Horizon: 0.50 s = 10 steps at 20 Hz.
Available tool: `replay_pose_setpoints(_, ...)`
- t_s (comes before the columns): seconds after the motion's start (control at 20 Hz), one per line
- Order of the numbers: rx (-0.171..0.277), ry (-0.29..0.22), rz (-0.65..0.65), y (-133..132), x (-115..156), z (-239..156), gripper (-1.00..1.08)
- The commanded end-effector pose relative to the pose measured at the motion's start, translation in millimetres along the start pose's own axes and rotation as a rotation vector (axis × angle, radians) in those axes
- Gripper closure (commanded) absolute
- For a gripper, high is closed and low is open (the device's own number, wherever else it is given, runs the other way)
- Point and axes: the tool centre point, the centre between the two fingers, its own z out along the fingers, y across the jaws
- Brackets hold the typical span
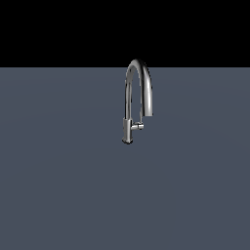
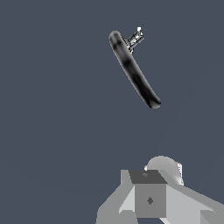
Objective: Turn on the faucet by rotating a designated handle.
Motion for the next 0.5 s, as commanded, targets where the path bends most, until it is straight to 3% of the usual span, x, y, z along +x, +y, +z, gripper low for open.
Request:
replay_pose_setpoints(0.0,0.027,-0.037,0.029,-1,15,2,1.08)
replay_pose_setpoints(0.45,0.125,-0.173,0.131,-2,68,16,1.08)
